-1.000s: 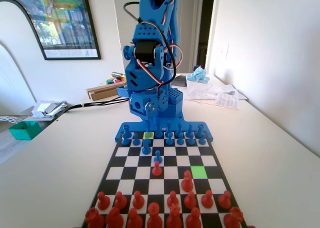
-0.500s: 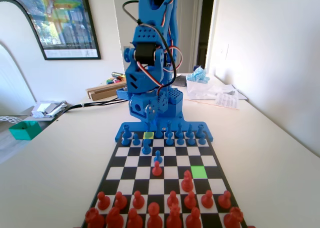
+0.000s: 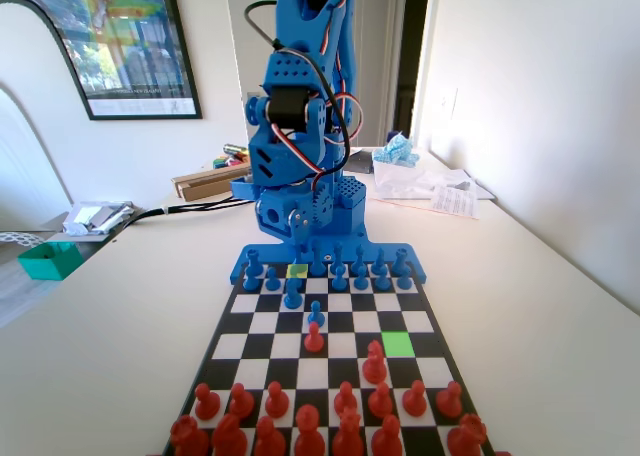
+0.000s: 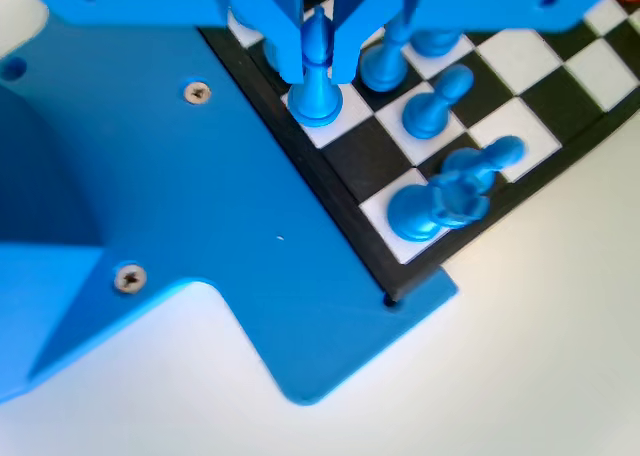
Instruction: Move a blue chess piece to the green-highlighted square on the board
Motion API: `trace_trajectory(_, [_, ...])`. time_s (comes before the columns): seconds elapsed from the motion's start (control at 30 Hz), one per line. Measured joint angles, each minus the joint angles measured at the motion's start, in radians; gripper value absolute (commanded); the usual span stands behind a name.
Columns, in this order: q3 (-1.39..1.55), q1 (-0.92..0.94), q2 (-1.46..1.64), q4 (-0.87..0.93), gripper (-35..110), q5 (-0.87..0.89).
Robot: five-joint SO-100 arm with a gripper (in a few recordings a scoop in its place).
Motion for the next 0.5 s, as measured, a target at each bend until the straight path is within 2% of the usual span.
trace_trajectory(0.3, [0.005, 0.015, 0.000, -0.011, 1, -0.035])
trace_trajectory(0.5, [-0.084, 0.034, -0.002, 0.147, 1, -0.052])
